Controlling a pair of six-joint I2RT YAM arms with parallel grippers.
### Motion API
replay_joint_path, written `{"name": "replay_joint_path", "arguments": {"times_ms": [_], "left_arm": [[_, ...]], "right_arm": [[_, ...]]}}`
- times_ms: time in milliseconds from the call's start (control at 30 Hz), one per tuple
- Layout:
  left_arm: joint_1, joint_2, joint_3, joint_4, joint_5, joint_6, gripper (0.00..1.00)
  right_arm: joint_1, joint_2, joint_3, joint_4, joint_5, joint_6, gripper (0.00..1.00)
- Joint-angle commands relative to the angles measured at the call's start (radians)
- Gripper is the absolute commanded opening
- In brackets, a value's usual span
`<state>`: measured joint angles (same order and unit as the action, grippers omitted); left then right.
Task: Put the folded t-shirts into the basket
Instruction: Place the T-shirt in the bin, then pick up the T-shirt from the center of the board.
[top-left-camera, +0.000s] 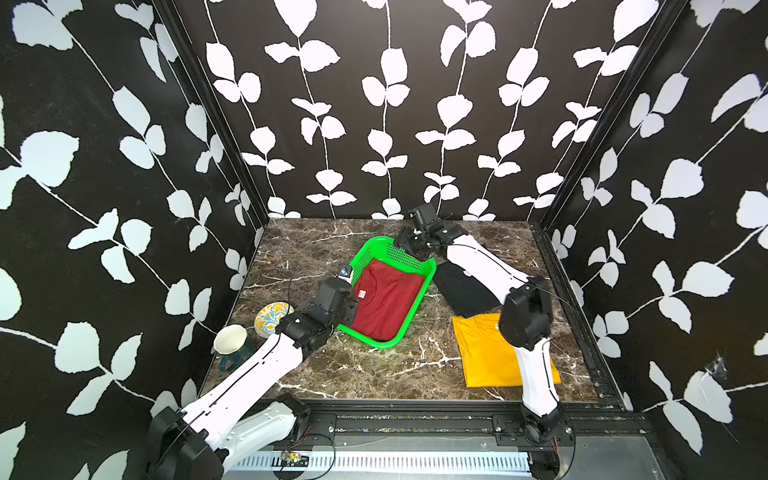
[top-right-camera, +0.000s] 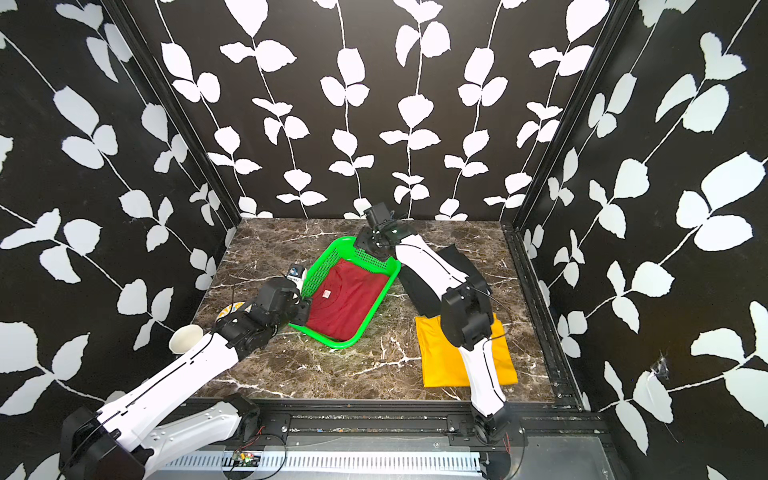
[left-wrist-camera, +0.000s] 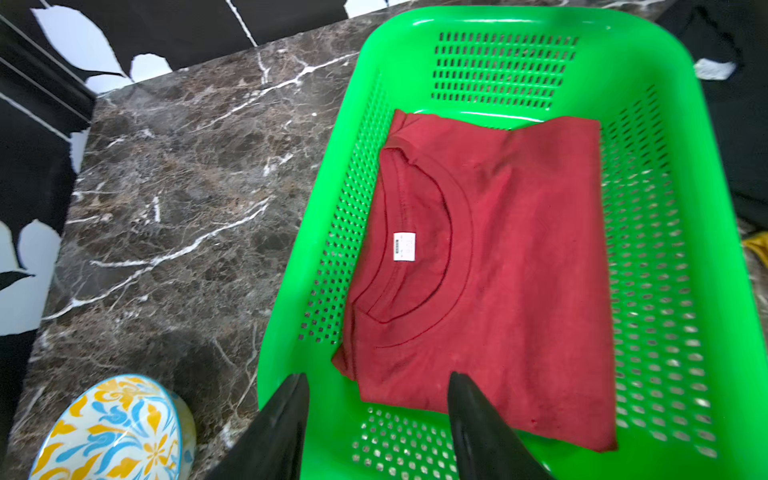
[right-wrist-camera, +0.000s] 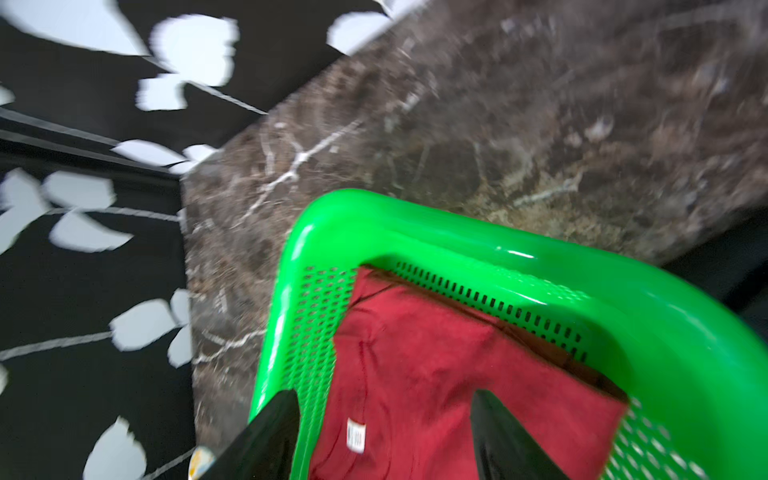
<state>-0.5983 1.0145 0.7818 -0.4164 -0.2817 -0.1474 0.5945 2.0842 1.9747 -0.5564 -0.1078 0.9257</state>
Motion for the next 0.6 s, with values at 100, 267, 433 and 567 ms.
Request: {"name": "replay_joint_path", "arguments": {"times_ms": [100, 267, 433, 567], "left_arm": [[-0.037, 0.036, 0.01, 0.126, 0.274, 0.024, 0.53], [-0.249, 0.145, 0.065, 0.183, 0.209, 0.113, 0.54], [-0.38, 0.313, 0.147, 0.175, 0.141, 0.164, 0.54], [-0.446, 0.408, 0.211, 0.156, 0.109, 0.195, 0.54]], "right_arm": [[-0.061, -0.209, -0.241, -0.049, 0.055, -0.151, 0.68], [-0.109, -0.414, -0.547, -0.068, 0.14, -0.152, 0.67], [-0.145, -0.549, -0.796, -0.142, 0.163, -0.158, 0.65], [-0.158, -0.592, -0.961, -0.147, 0.151, -0.16, 0.59]]}}
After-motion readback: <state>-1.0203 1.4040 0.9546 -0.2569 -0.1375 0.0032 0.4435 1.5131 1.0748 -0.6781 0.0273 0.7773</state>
